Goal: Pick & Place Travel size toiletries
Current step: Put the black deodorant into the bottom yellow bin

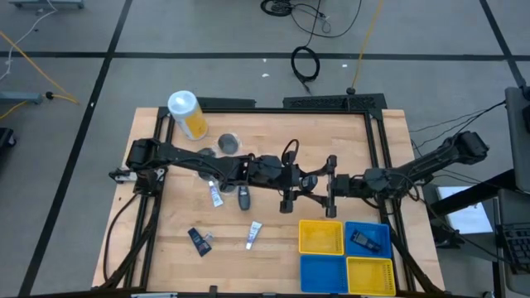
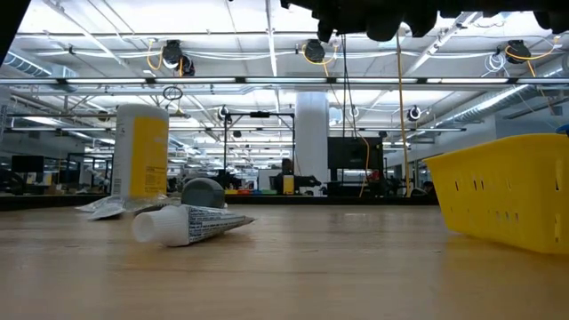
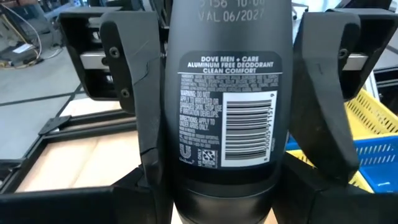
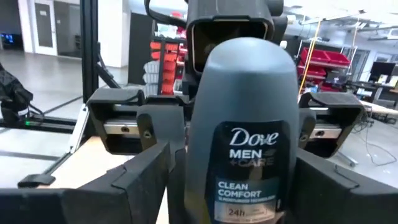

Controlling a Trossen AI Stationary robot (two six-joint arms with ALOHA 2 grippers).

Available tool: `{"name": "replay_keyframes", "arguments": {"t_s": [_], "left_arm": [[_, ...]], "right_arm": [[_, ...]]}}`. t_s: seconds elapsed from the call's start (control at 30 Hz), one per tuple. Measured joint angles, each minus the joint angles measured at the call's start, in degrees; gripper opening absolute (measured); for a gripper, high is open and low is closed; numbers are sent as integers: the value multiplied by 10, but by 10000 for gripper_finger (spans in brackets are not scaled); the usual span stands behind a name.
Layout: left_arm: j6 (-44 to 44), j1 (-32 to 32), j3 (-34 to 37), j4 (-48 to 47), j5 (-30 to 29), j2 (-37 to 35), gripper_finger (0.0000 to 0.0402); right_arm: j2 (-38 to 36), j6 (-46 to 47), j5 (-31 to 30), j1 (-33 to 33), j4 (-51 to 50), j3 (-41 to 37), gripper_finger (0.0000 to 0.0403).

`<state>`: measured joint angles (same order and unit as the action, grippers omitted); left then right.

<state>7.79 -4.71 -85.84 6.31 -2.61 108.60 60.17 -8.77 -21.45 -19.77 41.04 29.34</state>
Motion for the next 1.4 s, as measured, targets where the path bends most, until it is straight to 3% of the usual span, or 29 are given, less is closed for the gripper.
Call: {"name": "replay_keyframes", "arguments": {"t_s": [0.2,0.4,0.63,1.0,1.4], "left_arm": [[3,0,0,-5,1,0,187],[7,0,0,-5,0,0,187],[7,0,0,-5,-1,0,225],[11,-5,-1,-12,-7,0,215],[-6,-8,-1,-121,-36,-50,298]], "right_arm": [[2,-4,0,0,4,0,194],[2,-8,0,0,3,0,194],[2,-16,6,0,2,0,194],[-8,-13,8,-1,-10,0,194],[-60,48,11,-21,-99,0,194]]}}
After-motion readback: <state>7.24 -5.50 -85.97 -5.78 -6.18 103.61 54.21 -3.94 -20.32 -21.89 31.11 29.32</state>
